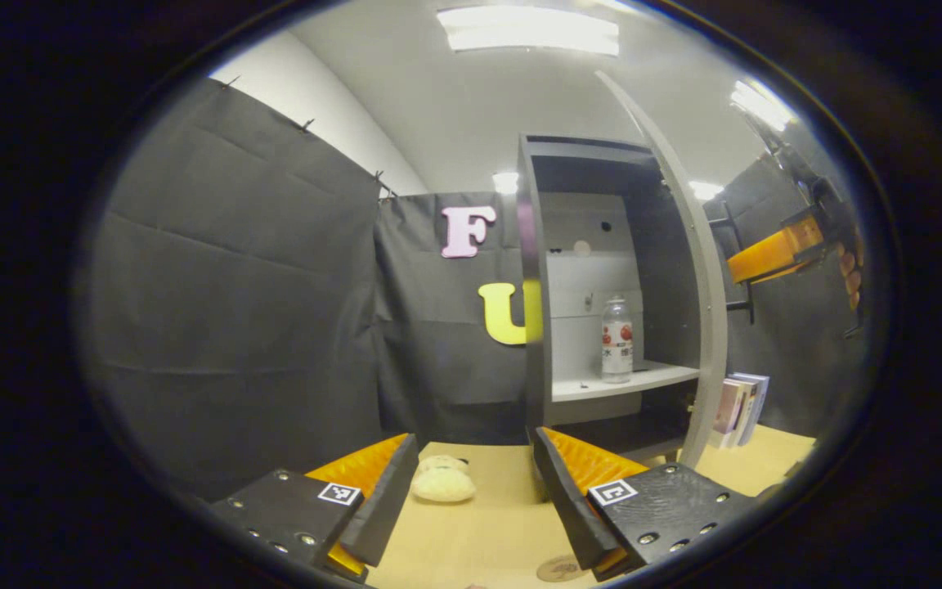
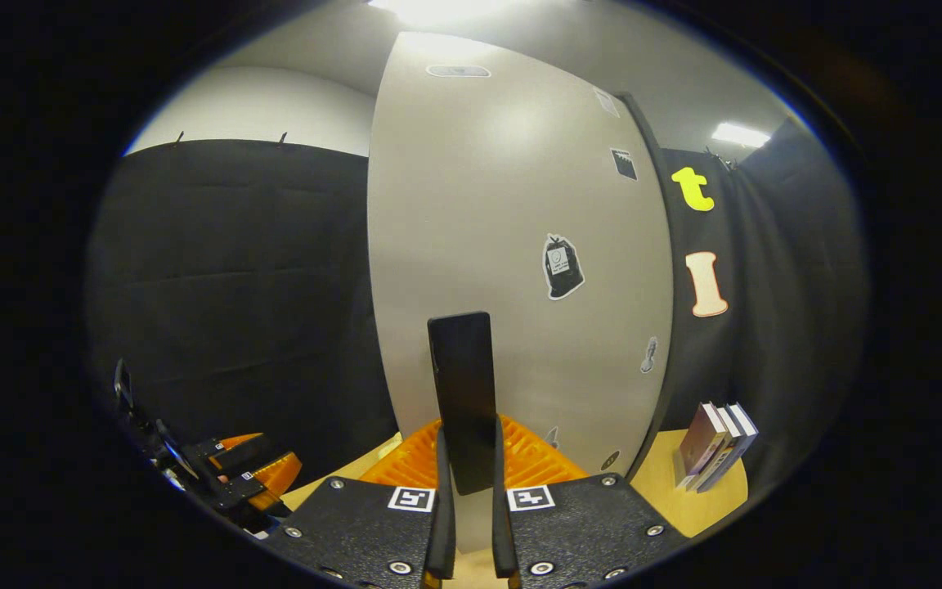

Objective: Open the cabinet door with the right hand, grasp the bottle in the cabinet with the left hand and place it on the coaster, then close the cabinet door with the right hand.

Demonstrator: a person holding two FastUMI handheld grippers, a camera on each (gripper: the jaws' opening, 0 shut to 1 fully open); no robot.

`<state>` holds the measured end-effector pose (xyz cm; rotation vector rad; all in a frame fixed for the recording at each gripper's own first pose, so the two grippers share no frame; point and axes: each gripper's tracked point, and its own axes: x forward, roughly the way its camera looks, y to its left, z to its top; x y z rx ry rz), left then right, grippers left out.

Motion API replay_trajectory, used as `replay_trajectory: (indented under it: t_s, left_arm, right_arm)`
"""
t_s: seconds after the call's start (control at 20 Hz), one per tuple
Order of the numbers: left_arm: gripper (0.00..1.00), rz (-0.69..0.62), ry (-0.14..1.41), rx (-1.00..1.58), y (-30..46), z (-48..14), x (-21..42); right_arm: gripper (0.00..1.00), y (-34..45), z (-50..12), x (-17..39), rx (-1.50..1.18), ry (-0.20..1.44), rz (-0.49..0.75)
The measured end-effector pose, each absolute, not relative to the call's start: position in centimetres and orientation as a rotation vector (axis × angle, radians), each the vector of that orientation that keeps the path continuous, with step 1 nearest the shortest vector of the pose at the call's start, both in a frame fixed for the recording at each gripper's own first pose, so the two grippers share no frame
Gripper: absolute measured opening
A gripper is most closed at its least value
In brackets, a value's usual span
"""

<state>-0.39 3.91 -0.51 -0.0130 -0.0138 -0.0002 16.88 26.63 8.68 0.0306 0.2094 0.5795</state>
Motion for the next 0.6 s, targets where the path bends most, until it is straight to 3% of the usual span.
replay_trajectory:
  t_s: [0.1, 0.6]
  left_arm:
    - [0.89, -0.024, -0.020, -0.015, 2.1, -0.5, 0.4]
    - [0.89, -0.154, -0.010, -0.038, -6.4, -0.3, 2.8]
  right_arm:
    - [0.18, 26.0, 8.8, 16.7, 0.019, 0.212, 0.580]
    - [0.16, 22.4, 9.0, 16.1, 0.051, 0.213, 0.495]
